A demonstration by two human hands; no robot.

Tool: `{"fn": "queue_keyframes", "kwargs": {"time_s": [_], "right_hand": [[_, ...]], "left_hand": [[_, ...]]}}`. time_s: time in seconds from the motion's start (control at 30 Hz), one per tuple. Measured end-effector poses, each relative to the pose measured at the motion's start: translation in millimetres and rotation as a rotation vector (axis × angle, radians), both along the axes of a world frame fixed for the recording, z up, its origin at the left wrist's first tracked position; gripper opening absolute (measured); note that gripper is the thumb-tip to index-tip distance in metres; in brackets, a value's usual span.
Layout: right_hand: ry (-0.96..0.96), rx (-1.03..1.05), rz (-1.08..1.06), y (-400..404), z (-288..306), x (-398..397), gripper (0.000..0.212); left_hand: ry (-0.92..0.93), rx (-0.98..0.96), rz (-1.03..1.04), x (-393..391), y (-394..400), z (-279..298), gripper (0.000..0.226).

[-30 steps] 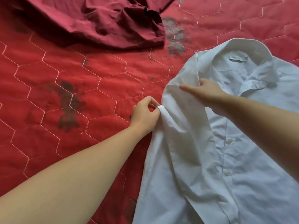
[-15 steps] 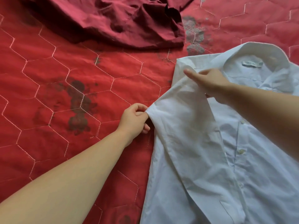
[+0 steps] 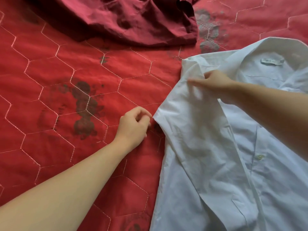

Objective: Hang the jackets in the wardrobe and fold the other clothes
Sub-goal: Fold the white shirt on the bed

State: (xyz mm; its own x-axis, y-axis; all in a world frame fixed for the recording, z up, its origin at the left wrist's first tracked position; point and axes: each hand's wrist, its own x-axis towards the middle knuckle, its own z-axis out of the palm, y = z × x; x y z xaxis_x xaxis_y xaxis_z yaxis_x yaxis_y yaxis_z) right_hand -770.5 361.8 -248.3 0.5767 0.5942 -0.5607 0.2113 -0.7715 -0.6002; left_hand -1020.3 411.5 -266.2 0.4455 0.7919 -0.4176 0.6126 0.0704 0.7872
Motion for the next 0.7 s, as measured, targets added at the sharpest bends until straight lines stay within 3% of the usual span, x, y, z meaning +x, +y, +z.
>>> {"fn": "queue_keyframes", "kwargs": {"time_s": [0.07, 0.1, 0.13, 0.2, 0.3, 0.4, 0.47, 0.63, 0.7], "right_hand": [[0.308, 0.081, -0.146, 10, 5, -2, 0.019], [0.471, 0.123, -0.226, 13, 8, -1, 0.023], [0.572, 0.131, -0.226, 13, 10, 0, 0.040], [0.560, 0.020, -0.063, -5, 14, 2, 0.079], [0.660, -0.156, 0.050, -69, 11, -1, 0.095], [0.903, -0.246, 0.102, -151, 4, -18, 0.071], [0.962, -0.277, 0.124, -197, -1, -39, 0.055], [1.074, -0.242, -0.040, -275, 2, -74, 0.042], [1.156, -0.136, -0.146, -297, 9, -71, 0.052]], "left_hand": [[-0.022, 0.013, 0.098, 15, 4, 3, 0.016], [0.018, 0.055, 0.054, 23, 6, 3, 0.018], [0.079, 0.100, -0.030, 31, 7, 3, 0.018], [0.175, 0.159, -0.156, 42, 12, 3, 0.008], [0.148, 0.133, -0.147, 41, 18, -2, 0.007], [0.078, 0.144, -0.095, 35, 17, -6, 0.009], [0.088, 0.188, -0.077, 36, 14, -9, 0.010], [0.178, 0.314, -0.038, 41, 2, -11, 0.009], [0.209, 0.334, -0.045, 42, 0, -8, 0.009]]}}
